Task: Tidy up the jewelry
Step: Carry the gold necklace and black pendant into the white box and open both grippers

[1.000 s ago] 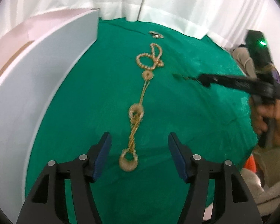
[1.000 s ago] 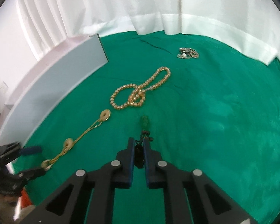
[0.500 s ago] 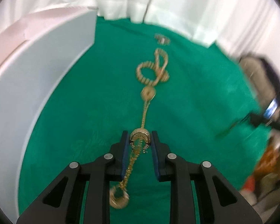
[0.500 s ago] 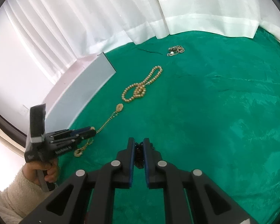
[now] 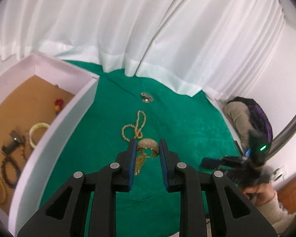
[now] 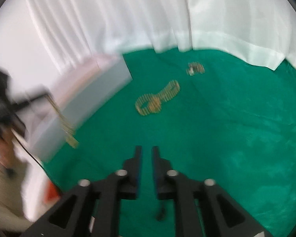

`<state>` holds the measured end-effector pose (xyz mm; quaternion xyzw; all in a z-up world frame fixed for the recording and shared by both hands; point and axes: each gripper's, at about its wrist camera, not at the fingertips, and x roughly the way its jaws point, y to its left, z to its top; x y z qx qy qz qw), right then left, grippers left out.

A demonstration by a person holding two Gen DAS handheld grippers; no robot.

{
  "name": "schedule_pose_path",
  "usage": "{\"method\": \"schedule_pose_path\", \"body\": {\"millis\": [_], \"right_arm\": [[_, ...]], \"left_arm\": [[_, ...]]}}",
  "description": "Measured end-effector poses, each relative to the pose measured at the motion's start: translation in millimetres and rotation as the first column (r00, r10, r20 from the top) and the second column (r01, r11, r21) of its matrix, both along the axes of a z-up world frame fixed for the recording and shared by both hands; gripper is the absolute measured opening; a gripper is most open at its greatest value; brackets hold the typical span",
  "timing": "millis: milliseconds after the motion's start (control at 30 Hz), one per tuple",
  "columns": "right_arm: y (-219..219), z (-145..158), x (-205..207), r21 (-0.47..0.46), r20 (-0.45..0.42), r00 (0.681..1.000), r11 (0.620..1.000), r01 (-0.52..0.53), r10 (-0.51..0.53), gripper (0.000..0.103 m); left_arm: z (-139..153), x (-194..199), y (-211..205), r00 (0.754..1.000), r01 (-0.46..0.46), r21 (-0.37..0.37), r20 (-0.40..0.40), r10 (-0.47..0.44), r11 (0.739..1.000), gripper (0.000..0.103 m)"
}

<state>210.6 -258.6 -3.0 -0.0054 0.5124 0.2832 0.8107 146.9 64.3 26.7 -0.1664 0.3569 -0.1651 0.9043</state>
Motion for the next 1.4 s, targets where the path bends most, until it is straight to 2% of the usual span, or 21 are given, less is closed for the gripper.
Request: {"method": "schedule_pose_path", "body": {"millis": [33,67,133,233,267,367,400,467,633,833,967,1133,1400], "right_arm": [[0.8,-8.4,-2.0,-0.033,-0.011,1.000,0.999,-0.010,0.010,0.048],[1.0,-19.8,-5.0,-0.054,-0.024,1.000,0.998,-0.017,0.016,0.050],[2.8,-48.7,-14.2,-0.103,-0.086,0.996,0.994,-0.047,0.038,0.050],[4.6,-76.5,-26.1,-0.163,-0.114,0.993,0.985,-0.049,0.030,0.050],[7.2,-88.5,-29.8,-0.198,-0.124,0.992,0.979,-0.055,0.031,0.047],[11.4,-103.6,-39.9,-0.286,-0.104,0.994,0.957,-0.056,0.027,0.008],[9.8,-102.0,-40.0,-0.279,-0.107,0.994,0.959,-0.051,0.022,0.007],[4.2,-91.8,-38.1,-0.229,-0.103,0.995,0.973,-0.035,0.011,0.007],[-5.7,-42.8,-27.1,-0.131,-0.025,1.000,0.991,-0.008,0.005,0.007],[14.4,21.9,-15.3,-0.020,0.053,0.996,0.997,-0.071,0.072,0.007],[41.1,53.5,3.6,0.035,0.087,0.988,0.991,-0.131,0.128,0.007],[85.3,76.1,22.4,0.064,0.122,0.974,0.978,-0.200,0.192,0.007],[173.3,107.7,54.5,0.134,0.156,0.942,0.939,-0.318,0.297,0.007]], "left_arm": [[1.8,-2.6,0.7,1.000,-0.001,0.001,0.004,0.001,1.000,0.022],[3.2,-6.0,1.7,1.000,-0.004,-0.002,0.009,0.004,1.000,0.022],[2.6,-11.7,5.2,1.000,-0.007,-0.012,0.009,0.007,1.000,0.022],[-2.4,-16.7,6.1,1.000,-0.006,-0.020,0.001,0.006,1.000,0.022],[-4.6,-17.3,6.7,1.000,-0.005,-0.022,-0.006,0.005,1.000,0.022],[-9.8,-16.3,4.6,1.000,-0.005,-0.027,-0.016,0.004,1.000,0.022],[-10.1,-16.5,5.0,1.000,-0.006,-0.029,-0.019,0.006,1.000,0.022],[-8.2,-19.4,5.6,1.000,-0.006,-0.033,-0.019,0.005,0.999,0.022],[4.0,-26.4,7.4,1.000,-0.001,-0.026,-0.009,0.000,1.000,0.022],[30.4,-33.1,25.4,1.000,-0.001,-0.024,0.002,0.001,1.000,0.022],[50.4,-36.2,43.3,1.000,-0.011,-0.024,0.014,0.011,1.000,0.022],[66.5,-41.2,68.1,0.999,-0.039,-0.026,0.023,0.040,0.999,0.022],[70.8,-36.2,118.2,0.989,-0.148,-0.038,-0.016,0.147,0.988,0.022]]}}
